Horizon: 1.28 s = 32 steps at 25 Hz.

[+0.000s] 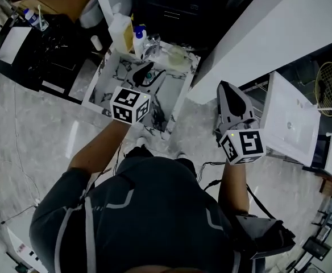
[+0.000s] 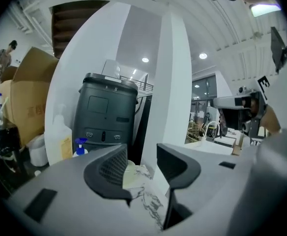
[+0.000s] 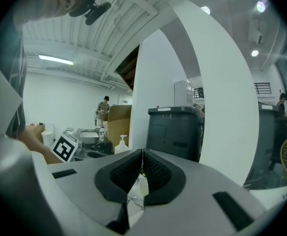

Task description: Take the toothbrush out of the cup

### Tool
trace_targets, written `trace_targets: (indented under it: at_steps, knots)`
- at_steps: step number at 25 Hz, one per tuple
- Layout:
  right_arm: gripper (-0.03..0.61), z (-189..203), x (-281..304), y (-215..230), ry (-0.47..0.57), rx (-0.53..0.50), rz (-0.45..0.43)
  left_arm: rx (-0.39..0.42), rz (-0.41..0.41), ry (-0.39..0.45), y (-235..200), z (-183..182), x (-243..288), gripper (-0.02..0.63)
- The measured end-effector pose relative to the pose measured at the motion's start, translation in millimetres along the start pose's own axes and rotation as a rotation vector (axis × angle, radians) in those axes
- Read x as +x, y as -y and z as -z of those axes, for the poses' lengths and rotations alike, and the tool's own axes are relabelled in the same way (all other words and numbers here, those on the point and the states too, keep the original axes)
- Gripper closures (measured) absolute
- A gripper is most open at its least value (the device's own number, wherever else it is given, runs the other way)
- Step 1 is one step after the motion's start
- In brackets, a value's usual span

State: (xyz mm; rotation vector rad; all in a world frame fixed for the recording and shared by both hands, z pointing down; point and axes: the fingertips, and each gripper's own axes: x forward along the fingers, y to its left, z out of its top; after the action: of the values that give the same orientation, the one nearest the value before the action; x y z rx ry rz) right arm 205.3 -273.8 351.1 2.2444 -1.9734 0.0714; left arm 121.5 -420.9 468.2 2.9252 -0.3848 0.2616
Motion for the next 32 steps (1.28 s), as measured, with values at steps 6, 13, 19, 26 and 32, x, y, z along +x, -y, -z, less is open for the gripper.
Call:
trace_targets:
  at_steps: [6,13,19,26,32]
  knots:
    - [0.549,28,16,-3,-0.040,0.035,0.019,0.006,0.011,-0.052,-22,41,38,0.423]
    - [0.549,53,37,11,-0.079,0.050,-0.009,-0.047,-0.034,-0.116,-51,84,86,0.423]
    - [0.549,75,54,21,-0.110,0.083,-0.017,-0.057,-0.059,-0.151,-68,113,121,0.429]
    - [0.549,100,57,31,-0.161,0.079,0.000,-0.054,-0.043,-0.141,-65,126,154,0.437]
    - [0.549,109,53,34,-0.177,0.083,0.019,-0.083,-0.111,-0.114,-77,127,168,0.437]
